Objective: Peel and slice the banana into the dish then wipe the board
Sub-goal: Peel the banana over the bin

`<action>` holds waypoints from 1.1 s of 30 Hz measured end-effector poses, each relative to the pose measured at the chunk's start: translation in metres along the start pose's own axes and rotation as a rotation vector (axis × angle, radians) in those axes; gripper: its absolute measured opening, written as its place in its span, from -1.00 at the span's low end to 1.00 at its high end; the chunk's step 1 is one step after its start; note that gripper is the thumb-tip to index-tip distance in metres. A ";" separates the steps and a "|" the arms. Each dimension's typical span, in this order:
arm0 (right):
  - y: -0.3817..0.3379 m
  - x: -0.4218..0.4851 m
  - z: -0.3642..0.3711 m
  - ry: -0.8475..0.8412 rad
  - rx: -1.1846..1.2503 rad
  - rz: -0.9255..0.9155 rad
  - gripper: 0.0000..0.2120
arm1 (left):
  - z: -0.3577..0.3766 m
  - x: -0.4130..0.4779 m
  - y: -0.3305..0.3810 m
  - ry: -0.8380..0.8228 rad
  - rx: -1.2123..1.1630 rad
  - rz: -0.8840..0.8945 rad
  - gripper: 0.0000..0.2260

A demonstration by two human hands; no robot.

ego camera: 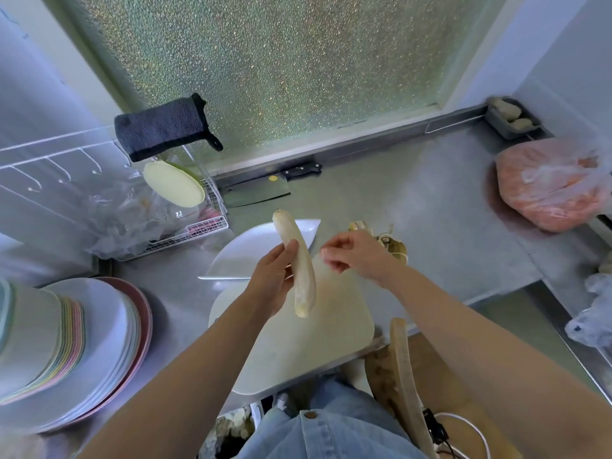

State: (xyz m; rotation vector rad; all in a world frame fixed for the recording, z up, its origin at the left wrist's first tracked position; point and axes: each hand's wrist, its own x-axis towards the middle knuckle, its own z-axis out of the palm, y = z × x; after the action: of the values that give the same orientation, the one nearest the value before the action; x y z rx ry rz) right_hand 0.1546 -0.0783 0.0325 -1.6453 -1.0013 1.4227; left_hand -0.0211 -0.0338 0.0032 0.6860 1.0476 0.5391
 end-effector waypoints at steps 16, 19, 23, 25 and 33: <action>-0.003 0.009 -0.008 0.332 0.260 -0.015 -0.85 | -0.004 -0.013 0.001 -0.101 0.554 0.016 -0.75; -0.004 0.007 -0.006 0.208 0.169 -0.040 -0.94 | -0.009 -0.010 -0.001 -0.104 0.613 0.043 -0.71; -0.006 0.008 -0.011 0.078 0.054 -0.051 -0.82 | -0.013 -0.006 -0.003 -0.100 0.669 0.054 -0.59; -0.008 0.008 -0.014 0.055 0.048 -0.040 -0.83 | -0.014 -0.006 -0.003 -0.100 0.683 0.053 -0.56; -0.002 0.011 -0.013 0.099 -0.134 -0.101 -0.90 | -0.016 -0.007 -0.004 -0.135 0.678 0.032 -0.57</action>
State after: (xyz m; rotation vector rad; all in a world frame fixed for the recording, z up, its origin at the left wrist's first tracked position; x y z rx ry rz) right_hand 0.1686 -0.0675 0.0312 -1.7176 -1.1268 1.2193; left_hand -0.0378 -0.0372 -0.0011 1.3169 1.0932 0.1474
